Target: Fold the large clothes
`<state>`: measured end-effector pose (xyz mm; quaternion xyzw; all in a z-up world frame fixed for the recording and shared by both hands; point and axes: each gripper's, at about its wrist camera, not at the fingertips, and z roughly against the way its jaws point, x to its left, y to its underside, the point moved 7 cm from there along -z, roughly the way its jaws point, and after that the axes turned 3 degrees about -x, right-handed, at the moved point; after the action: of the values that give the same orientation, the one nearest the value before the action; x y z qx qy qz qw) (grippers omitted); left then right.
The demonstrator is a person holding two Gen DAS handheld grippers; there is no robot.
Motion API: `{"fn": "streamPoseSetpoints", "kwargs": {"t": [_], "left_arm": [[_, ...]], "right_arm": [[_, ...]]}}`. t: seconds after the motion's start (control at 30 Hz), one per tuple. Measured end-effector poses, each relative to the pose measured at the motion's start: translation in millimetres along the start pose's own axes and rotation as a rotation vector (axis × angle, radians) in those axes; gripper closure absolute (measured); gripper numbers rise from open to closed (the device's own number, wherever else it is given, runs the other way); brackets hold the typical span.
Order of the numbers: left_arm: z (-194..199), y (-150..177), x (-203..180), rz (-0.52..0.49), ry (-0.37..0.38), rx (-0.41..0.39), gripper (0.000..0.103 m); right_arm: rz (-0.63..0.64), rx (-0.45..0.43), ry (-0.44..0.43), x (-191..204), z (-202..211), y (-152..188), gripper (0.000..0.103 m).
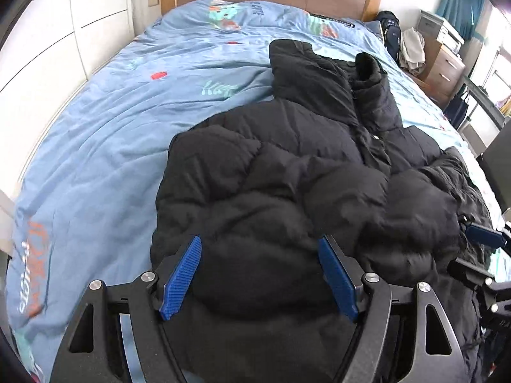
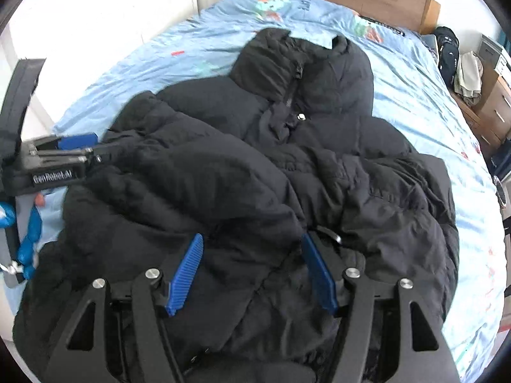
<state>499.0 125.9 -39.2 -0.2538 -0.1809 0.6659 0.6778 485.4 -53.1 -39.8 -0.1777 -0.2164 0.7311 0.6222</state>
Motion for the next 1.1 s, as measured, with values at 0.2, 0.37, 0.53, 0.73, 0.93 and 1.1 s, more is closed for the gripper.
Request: {"fn": "streamPoseSetpoints", "kwargs": {"t": [0.2, 0.37, 0.53, 0.73, 0.93, 1.1], "left_arm": [[2, 22, -13, -0.011, 0.005, 0.016, 0.028], [-1, 41, -11, -0.002, 0.003, 0.04, 0.028], [-2, 49, -11, -0.005, -0.003, 0.039, 0.027], [-3, 55, -11, -0.001, -0.014, 0.036, 0.026], [-7, 58, -11, -0.002, -0.026, 0.041, 0.023], [-12, 61, -12, -0.005, -0.04, 0.043, 0.021]], "right_arm": [[-0.023, 0.016, 0.021, -6, 8, 20, 0.039], [-0.058, 0.049, 0.03, -11, -2, 39, 0.039], [-0.078, 0.052, 0.043, -13, -7, 48, 0.039], [-0.079, 0.047, 0.054, -12, -10, 49, 0.039], [-0.084, 0.047, 0.051, -12, -12, 52, 0.039], [-0.091, 0.046, 0.047, -13, -15, 58, 0.036]]}}
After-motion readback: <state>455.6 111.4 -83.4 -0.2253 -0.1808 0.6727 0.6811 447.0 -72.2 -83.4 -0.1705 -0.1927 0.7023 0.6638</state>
